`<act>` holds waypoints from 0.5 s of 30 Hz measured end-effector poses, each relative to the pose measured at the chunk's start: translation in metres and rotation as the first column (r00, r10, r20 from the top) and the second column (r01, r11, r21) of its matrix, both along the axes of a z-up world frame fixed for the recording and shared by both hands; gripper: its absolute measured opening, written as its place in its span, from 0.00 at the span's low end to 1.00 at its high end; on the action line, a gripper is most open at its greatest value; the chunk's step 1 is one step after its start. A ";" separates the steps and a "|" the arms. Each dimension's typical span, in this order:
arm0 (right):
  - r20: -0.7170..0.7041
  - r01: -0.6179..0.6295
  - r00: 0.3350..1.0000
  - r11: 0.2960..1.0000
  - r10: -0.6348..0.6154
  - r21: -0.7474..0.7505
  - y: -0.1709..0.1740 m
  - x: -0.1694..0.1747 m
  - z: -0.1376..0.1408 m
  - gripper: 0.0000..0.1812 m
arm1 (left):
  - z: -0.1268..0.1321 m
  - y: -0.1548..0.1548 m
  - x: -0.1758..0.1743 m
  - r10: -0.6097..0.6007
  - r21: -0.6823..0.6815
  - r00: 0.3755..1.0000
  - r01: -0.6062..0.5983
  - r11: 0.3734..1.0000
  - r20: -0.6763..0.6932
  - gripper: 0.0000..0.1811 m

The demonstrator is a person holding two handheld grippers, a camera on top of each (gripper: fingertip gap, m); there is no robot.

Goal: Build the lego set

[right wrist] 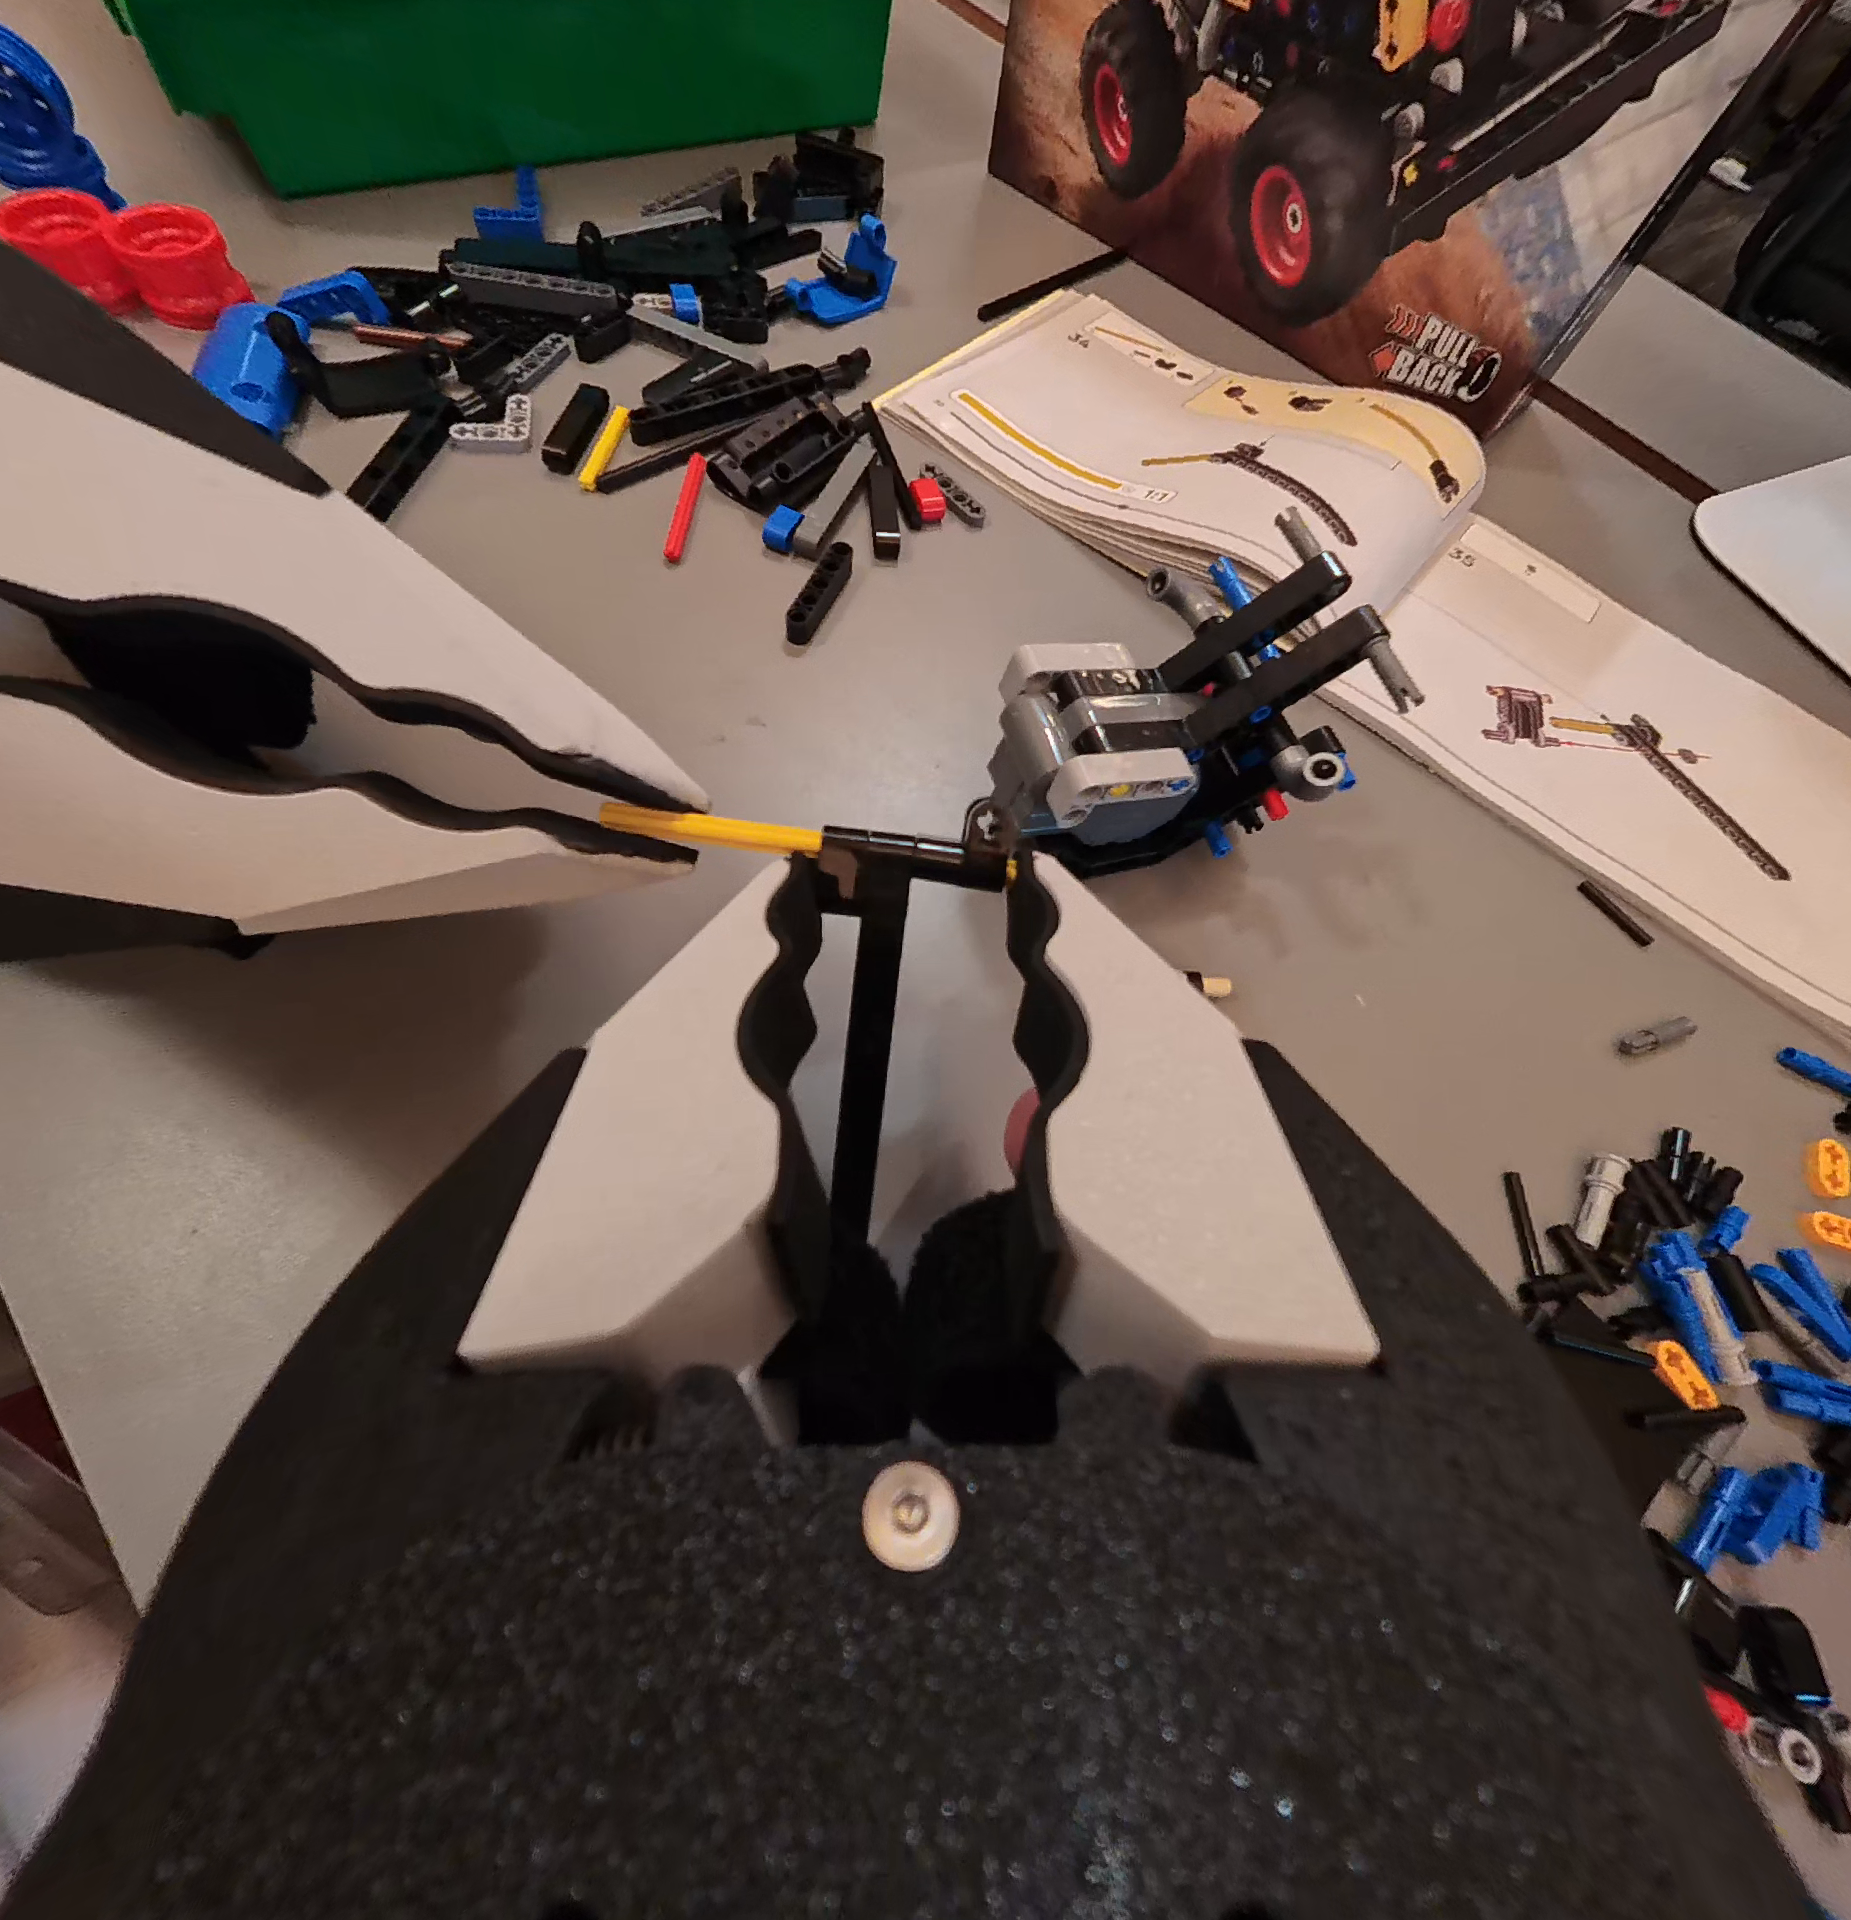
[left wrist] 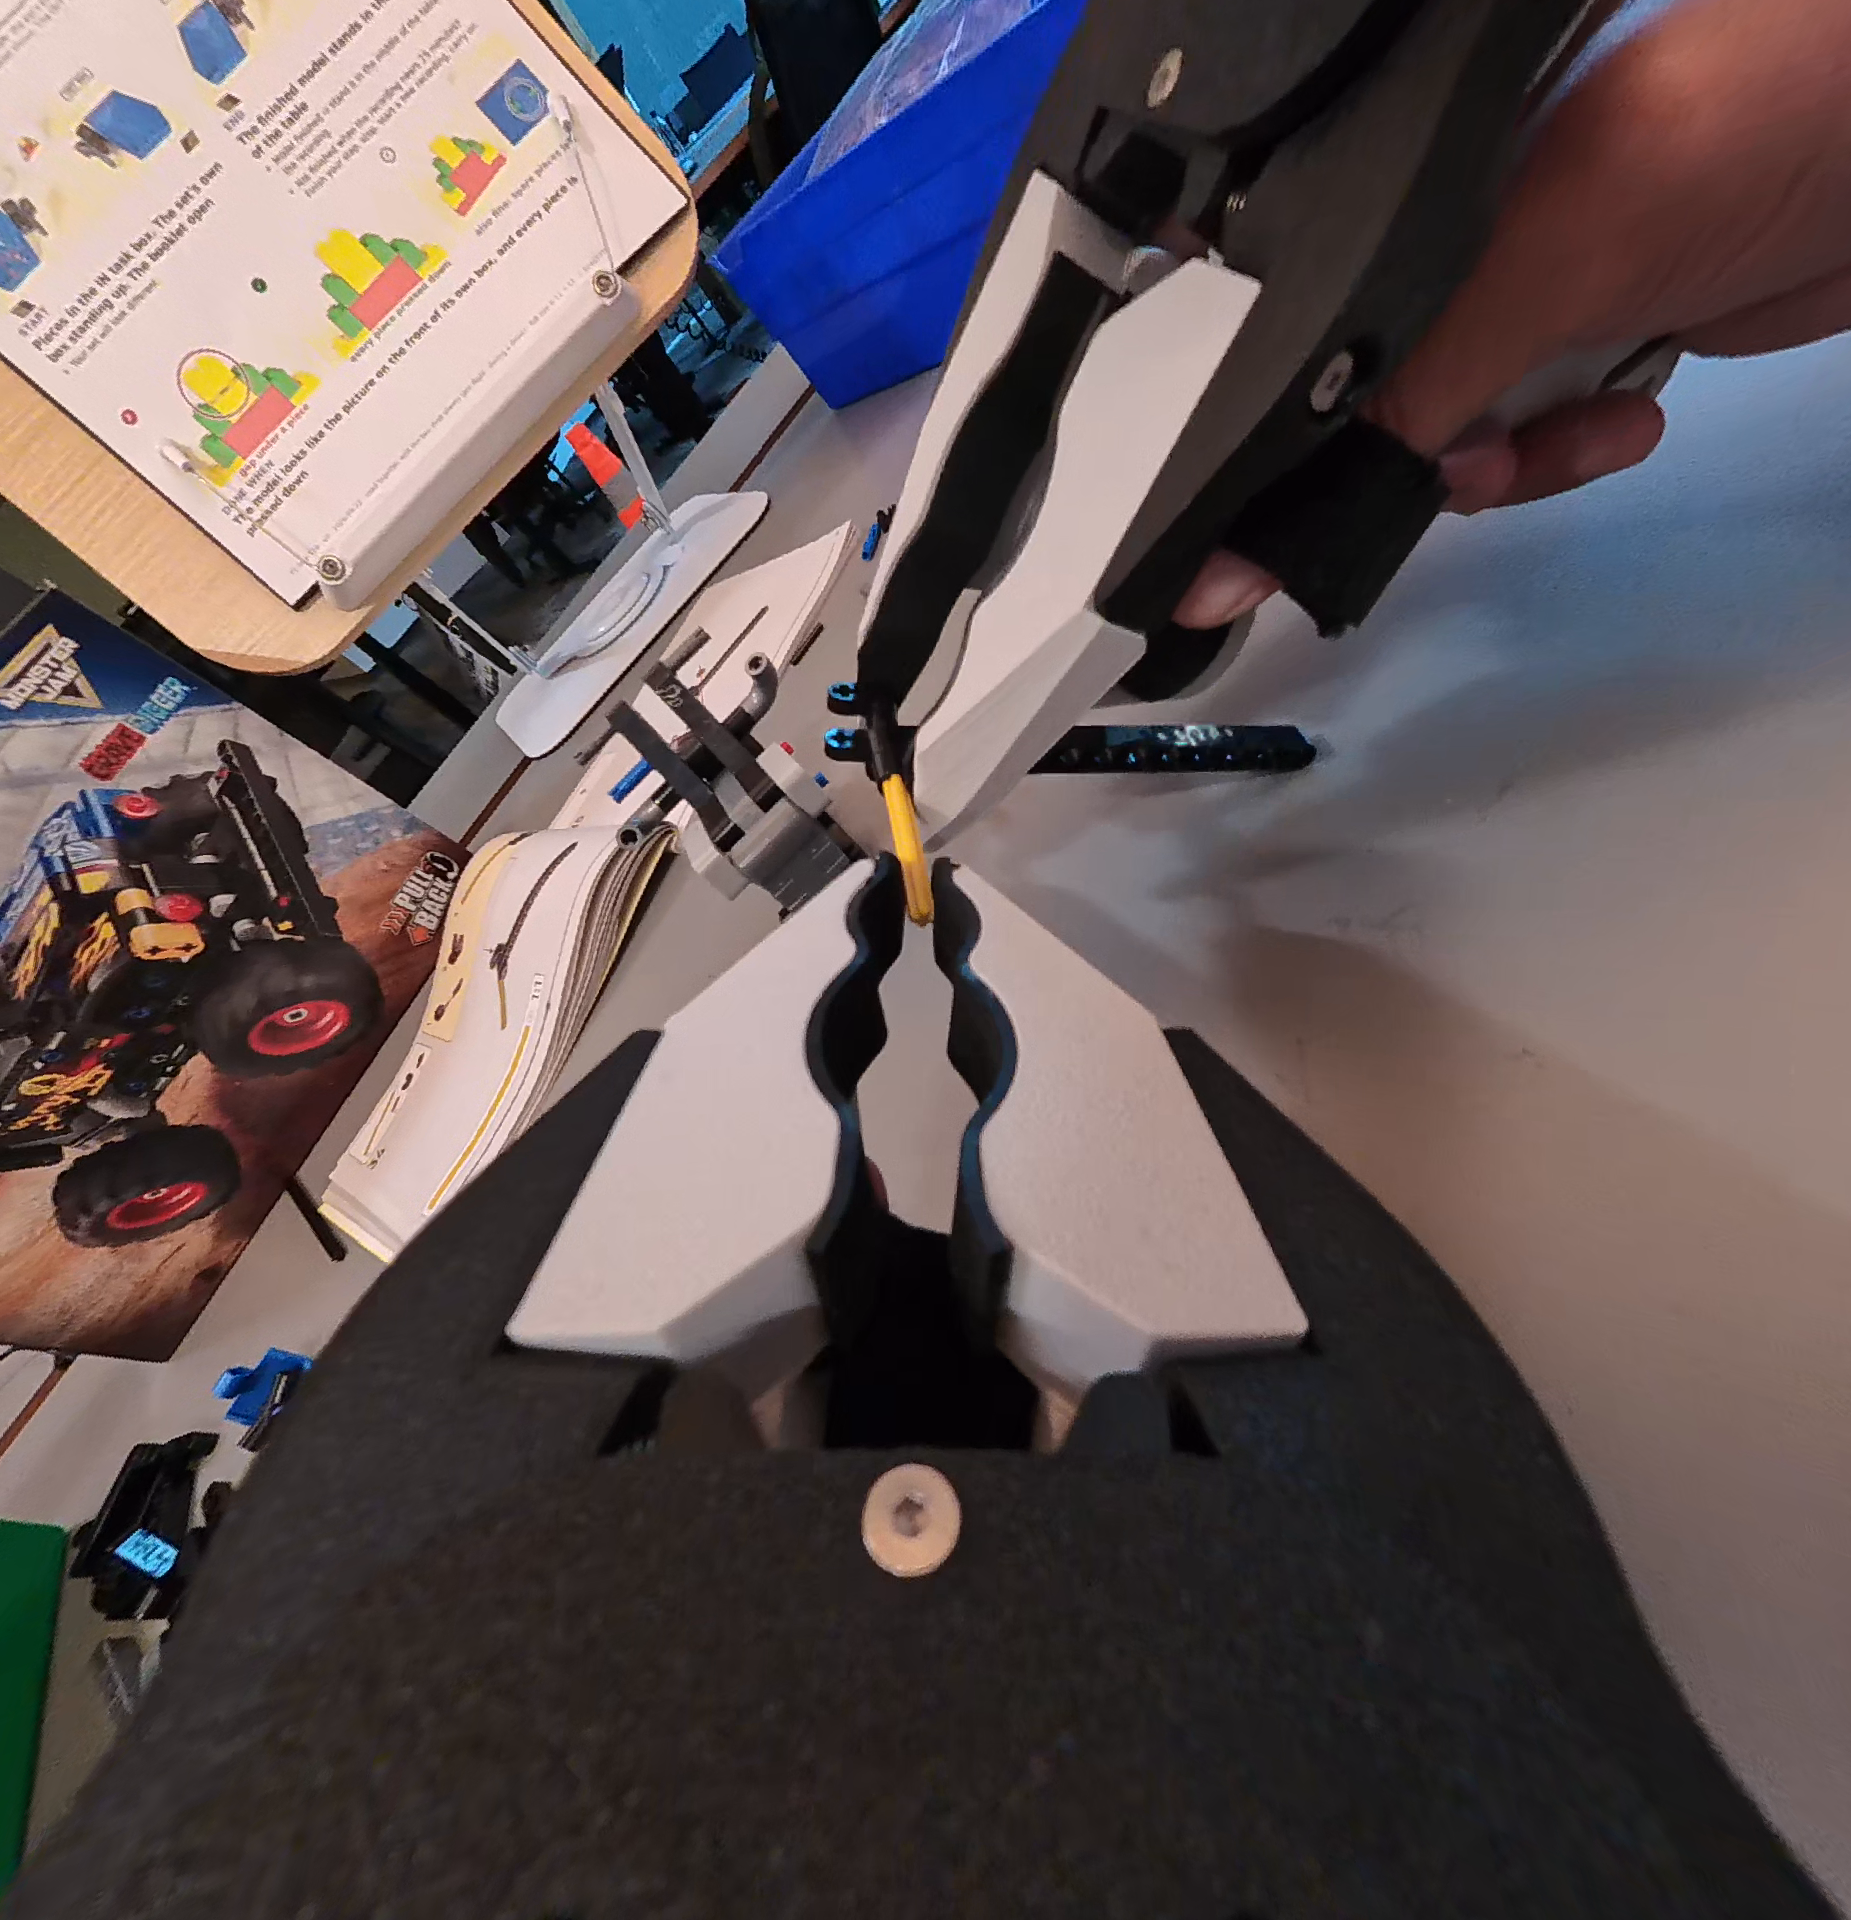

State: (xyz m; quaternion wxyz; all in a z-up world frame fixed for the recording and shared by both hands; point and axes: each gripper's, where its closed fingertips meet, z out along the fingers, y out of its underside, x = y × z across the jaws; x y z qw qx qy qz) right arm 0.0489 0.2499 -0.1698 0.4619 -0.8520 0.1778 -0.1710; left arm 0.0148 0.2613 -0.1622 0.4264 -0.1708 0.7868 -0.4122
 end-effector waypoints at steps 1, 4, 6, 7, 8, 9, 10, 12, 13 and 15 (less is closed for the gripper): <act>0.000 -0.005 1.000 1.000 0.005 -0.004 0.000 0.000 0.000 0.20 | 0.000 0.000 0.000 -0.002 -0.001 1.000 0.002 1.000 -0.001 0.02; 0.007 -0.022 1.000 1.000 0.022 -0.017 0.000 -0.001 -0.002 0.20 | -0.001 0.000 -0.001 -0.011 -0.001 1.000 0.011 1.000 -0.005 0.02; 0.023 -0.026 0.999 0.999 0.027 -0.031 -0.001 -0.001 -0.003 0.20 | -0.001 0.001 -0.001 -0.010 0.010 1.000 0.010 1.000 0.001 0.02; 0.029 -0.025 0.999 0.999 0.026 -0.031 -0.001 -0.001 -0.002 0.20 | -0.001 0.000 -0.001 -0.010 0.011 1.000 0.010 1.000 0.003 0.02; 0.025 -0.027 0.999 0.999 0.027 -0.026 -0.001 -0.001 -0.002 0.20 | -0.001 0.000 -0.001 -0.011 0.008 1.000 0.011 1.000 0.005 0.02; 0.017 -0.030 0.999 0.999 0.030 -0.022 -0.001 -0.002 -0.003 0.20 | 0.000 0.000 -0.001 -0.012 0.007 1.000 0.012 1.000 0.007 0.02; 0.020 -0.030 0.999 0.999 0.030 -0.019 -0.001 -0.001 -0.003 0.20 | -0.001 0.000 -0.001 -0.011 0.011 1.000 0.011 1.000 0.008 0.02; 0.018 -0.036 0.999 0.999 0.037 -0.018 -0.001 -0.002 -0.004 0.20 | -0.002 0.000 -0.001 -0.013 0.023 1.000 0.013 1.000 0.011 0.02; 0.009 -0.040 0.999 0.999 0.040 -0.006 -0.001 -0.002 -0.003 0.20 | -0.002 -0.001 -0.002 -0.015 0.021 1.000 0.015 1.000 0.012 0.02; -0.004 -0.043 0.999 0.999 0.043 0.000 -0.001 -0.001 -0.005 0.20 | -0.002 -0.001 -0.001 -0.017 0.017 1.000 0.017 1.000 0.003 0.02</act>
